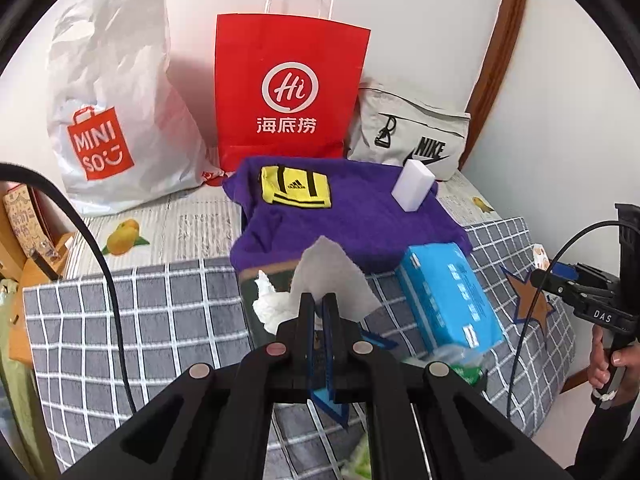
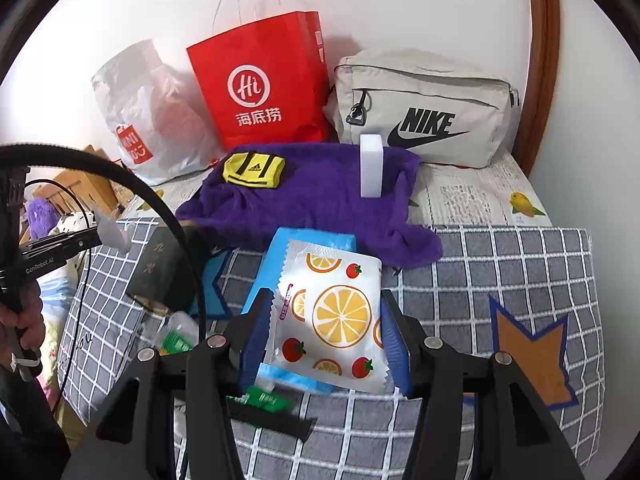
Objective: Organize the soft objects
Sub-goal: 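Carry tissue and wipe packet with both grippers onto the purple towel and release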
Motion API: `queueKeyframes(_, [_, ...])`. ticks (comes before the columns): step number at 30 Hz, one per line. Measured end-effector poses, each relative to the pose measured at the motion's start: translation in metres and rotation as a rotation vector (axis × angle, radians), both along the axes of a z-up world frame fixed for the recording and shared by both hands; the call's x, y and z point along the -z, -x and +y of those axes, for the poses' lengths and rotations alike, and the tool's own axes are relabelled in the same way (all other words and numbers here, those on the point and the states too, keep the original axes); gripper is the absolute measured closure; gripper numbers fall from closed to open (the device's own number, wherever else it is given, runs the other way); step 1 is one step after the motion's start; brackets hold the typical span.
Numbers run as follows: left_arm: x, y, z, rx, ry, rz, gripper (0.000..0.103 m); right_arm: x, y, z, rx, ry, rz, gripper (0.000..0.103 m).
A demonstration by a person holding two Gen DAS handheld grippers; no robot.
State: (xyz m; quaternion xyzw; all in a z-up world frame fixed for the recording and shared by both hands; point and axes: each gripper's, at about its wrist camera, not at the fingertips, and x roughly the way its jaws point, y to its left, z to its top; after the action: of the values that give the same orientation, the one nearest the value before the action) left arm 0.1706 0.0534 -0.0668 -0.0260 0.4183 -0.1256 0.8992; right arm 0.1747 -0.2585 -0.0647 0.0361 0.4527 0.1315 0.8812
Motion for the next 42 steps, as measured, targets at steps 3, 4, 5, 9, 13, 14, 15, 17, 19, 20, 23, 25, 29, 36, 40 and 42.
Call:
queueKeyframes(3, [0.001,-0.014,0.001,-0.001,-0.003,0.005,0.098,-0.001,-0.015,-0.001,-0.005,0.0,-0.001,0.051])
queueKeyframes(4, [0.001,-0.019,0.002,-0.003,-0.003,0.006,0.098,-0.001,-0.019,-0.001,-0.006,-0.002,0.001,0.051])
queueKeyframes(5, [0.001,-0.024,0.003,-0.004,-0.003,0.006,0.098,-0.002,-0.023,-0.001,-0.006,-0.005,0.002,0.051])
queueKeyframes(9, [0.003,-0.044,0.007,0.003,-0.009,0.011,0.098,-0.001,-0.046,0.0,-0.005,0.0,0.005,0.051])
queueKeyframes(13, [0.006,-0.065,0.006,0.008,-0.03,0.02,0.098,0.004,-0.073,0.001,-0.003,0.013,0.021,0.051])
queueKeyframes(14, [0.007,-0.07,0.006,0.008,-0.03,0.023,0.098,0.006,-0.081,0.002,0.002,0.018,0.024,0.051])
queueKeyframes(15, [0.008,-0.074,0.006,0.008,-0.025,0.027,0.098,0.007,-0.086,0.002,0.003,0.019,0.028,0.051])
queueKeyframes(17, [0.009,-0.083,0.007,0.01,-0.008,0.034,0.098,0.011,-0.098,0.004,-0.001,0.021,0.039,0.051])
queueKeyframes(19, [0.011,-0.09,0.007,0.013,-0.006,0.036,0.098,0.017,-0.11,0.008,-0.012,0.033,0.05,0.051])
queueKeyframes(20, [0.011,-0.094,0.006,0.014,-0.012,0.037,0.098,0.021,-0.117,0.011,-0.019,0.039,0.057,0.051])
queueKeyframes(23, [0.012,-0.104,0.003,0.02,-0.023,0.041,0.098,0.035,-0.137,0.015,-0.025,0.044,0.09,0.051])
queueKeyframes(25, [0.014,-0.112,0.001,0.022,-0.027,0.045,0.098,0.044,-0.148,0.017,-0.025,0.052,0.109,0.051])
queueKeyframes(29, [0.018,-0.124,-0.003,0.029,-0.027,0.057,0.098,0.064,-0.171,0.021,-0.033,0.049,0.154,0.051])
queueKeyframes(36, [0.029,-0.142,-0.011,0.036,-0.039,0.085,0.098,0.096,-0.199,0.028,-0.047,0.049,0.223,0.051])
queueKeyframes(40, [0.036,-0.151,-0.013,0.04,-0.046,0.099,0.098,0.107,-0.207,0.029,-0.049,0.064,0.247,0.047])
queueKeyframes(42, [0.039,-0.155,-0.014,0.041,-0.045,0.109,0.098,0.109,-0.208,0.03,-0.055,0.078,0.254,0.044])
